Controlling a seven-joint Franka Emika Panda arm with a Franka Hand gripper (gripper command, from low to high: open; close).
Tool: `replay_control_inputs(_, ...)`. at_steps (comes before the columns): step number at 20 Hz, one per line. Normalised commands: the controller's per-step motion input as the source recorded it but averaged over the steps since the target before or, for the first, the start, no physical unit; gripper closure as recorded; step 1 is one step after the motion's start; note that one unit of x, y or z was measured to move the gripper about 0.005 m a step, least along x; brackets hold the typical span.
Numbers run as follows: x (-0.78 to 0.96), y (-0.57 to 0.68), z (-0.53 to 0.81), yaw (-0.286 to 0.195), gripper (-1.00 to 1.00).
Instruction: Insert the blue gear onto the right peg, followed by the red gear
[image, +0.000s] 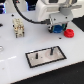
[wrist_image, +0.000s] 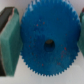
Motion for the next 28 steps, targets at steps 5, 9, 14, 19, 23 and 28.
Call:
replay_control_inputs(5, 0.16, 0.0, 0.32, 0.0, 1.0)
replay_control_inputs(9, 0.32, 0.0, 0.45, 0.0, 1.0)
replay_control_inputs(14, 0.34, 0.01, 0.43, 0.0, 1.0)
replay_control_inputs(19, 0.56, -0.12, 0.46, 0.0, 1.0)
replay_control_inputs(23, 0.66, -0.22, 0.42, 0.0, 1.0)
replay_control_inputs(28, 0.7, -0.25, 0.4, 0.0, 1.0)
